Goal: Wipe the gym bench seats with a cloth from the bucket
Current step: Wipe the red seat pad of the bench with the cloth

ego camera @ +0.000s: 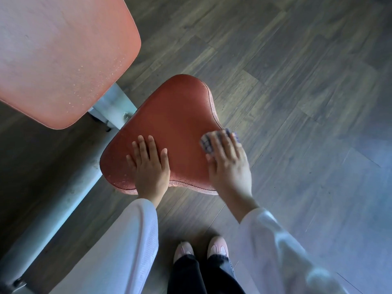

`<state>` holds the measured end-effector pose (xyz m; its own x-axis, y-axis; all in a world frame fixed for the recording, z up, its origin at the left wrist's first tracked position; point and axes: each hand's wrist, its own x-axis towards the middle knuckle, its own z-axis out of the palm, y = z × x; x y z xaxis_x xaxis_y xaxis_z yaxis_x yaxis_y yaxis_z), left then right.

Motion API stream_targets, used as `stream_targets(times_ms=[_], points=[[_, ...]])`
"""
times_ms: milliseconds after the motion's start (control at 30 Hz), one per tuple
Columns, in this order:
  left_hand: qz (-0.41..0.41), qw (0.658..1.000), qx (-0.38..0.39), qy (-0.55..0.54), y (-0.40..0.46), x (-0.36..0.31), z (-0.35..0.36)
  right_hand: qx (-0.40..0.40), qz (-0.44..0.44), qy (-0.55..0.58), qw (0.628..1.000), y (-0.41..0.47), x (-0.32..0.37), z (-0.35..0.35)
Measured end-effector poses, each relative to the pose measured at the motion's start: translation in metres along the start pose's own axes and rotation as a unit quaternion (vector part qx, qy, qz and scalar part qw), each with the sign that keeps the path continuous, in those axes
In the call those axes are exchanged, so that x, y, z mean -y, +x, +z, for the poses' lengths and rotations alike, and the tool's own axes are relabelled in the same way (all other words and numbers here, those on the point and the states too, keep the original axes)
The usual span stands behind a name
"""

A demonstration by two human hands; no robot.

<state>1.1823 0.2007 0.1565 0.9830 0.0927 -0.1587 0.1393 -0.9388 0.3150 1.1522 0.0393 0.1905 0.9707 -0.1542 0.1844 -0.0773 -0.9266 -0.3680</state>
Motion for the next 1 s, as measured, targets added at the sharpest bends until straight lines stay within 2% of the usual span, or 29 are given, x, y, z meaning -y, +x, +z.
stream_targets(times_ms=[100, 167, 233, 333, 433, 500, 567, 667, 867, 933, 1000], points=[[-0.006, 1.0, 0.006, -0.008, 0.001, 0.0, -0.002, 0.041, -0.098, -0.029, 0.994, -0.034, 0.016, -0.001], [-0.016, 0.999, 0.018, -0.029, 0.001, 0.001, -0.005, 0.033, -0.112, -0.041, 0.992, -0.05, 0.013, -0.001], [-0.013, 0.999, 0.018, -0.041, 0.001, 0.0, -0.008, 0.004, -0.083, -0.035, 0.996, -0.051, 0.006, -0.002], [-0.016, 0.999, 0.019, -0.041, 0.001, 0.0, -0.01, -0.027, 0.006, -0.02, 0.999, -0.028, 0.005, 0.002], [-0.018, 0.999, 0.001, -0.036, 0.002, 0.001, -0.008, -0.015, 0.076, -0.028, 0.997, 0.008, 0.015, 0.012], [-0.015, 0.999, -0.012, -0.036, 0.003, 0.0, -0.008, 0.019, 0.051, -0.023, 0.998, 0.019, 0.026, 0.018], [-0.012, 0.999, -0.015, -0.037, 0.004, 0.0, -0.008, 0.048, -0.025, -0.019, 0.998, 0.014, 0.035, 0.02], [-0.021, 0.999, 0.01, -0.046, 0.011, 0.004, -0.01, 0.07, -0.084, -0.015, 0.994, -0.002, 0.033, 0.016], [-0.033, 0.999, 0.006, -0.042, 0.027, 0.01, -0.011, 0.028, 0.051, -0.019, 0.998, 0.043, 0.021, 0.026], [-0.039, 0.998, -0.011, -0.038, 0.03, 0.006, -0.01, 0.062, 0.072, 0.0, 0.995, 0.065, 0.025, 0.032], [-0.054, 0.998, -0.012, -0.029, 0.032, 0.001, -0.009, 0.121, 0.042, 0.011, 0.992, 0.077, 0.029, 0.037]])
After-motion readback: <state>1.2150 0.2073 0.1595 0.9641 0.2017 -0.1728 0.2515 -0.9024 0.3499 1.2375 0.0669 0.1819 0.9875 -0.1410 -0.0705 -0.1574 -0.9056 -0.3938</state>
